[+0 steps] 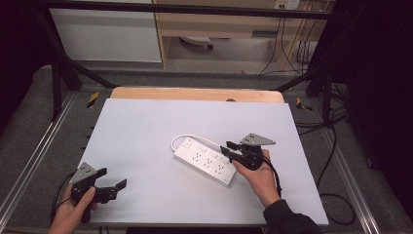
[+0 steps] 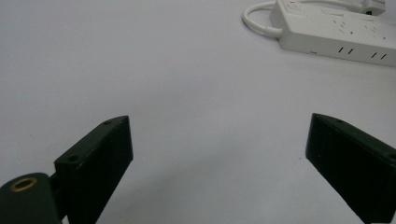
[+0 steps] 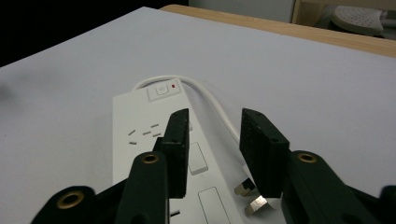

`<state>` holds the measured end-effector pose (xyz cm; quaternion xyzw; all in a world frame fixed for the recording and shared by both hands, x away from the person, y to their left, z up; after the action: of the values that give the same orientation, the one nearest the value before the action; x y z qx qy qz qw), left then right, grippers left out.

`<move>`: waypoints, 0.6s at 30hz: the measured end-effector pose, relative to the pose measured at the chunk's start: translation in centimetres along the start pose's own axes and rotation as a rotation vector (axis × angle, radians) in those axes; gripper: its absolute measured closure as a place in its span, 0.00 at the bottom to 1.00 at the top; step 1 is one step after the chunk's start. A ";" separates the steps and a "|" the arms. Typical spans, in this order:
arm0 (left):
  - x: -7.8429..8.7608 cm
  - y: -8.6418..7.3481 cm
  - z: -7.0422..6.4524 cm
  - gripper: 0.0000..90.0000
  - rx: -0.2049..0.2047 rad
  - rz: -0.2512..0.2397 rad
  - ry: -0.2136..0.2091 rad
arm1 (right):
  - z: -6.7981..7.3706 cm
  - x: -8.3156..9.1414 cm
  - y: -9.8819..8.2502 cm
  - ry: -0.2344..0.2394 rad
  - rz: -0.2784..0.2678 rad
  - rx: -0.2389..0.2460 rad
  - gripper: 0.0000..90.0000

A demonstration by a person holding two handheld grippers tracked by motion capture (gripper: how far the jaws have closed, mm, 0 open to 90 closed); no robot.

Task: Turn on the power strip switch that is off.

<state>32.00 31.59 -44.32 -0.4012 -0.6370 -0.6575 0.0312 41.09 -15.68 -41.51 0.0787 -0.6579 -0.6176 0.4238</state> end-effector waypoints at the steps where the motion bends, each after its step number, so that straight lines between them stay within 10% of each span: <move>1: 0.0 0.0 0.0 0.08 0.000 0.000 0.000 | 0.0 0.0 0.0 -0.003 0.000 -0.005 0.64; 18: 0.0 0.0 0.0 0.08 -0.003 0.002 -0.002 | -0.2 0.3 0.4 -0.016 0.013 -0.028 0.27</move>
<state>32.00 31.56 -44.34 -0.4026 -0.6355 -0.6581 0.0310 41.26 -15.92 -41.02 0.0637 -0.6528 -0.6248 0.4236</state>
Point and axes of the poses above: each handheld gripper's, and its own axes: x roughly backward along the jaws, y roughly out of its top, z roughly to its left, the point moved 1 cm from there along -x, roughly forward along the jaws, and after that the axes turned 2 degrees about z, right-handed, at the moved point
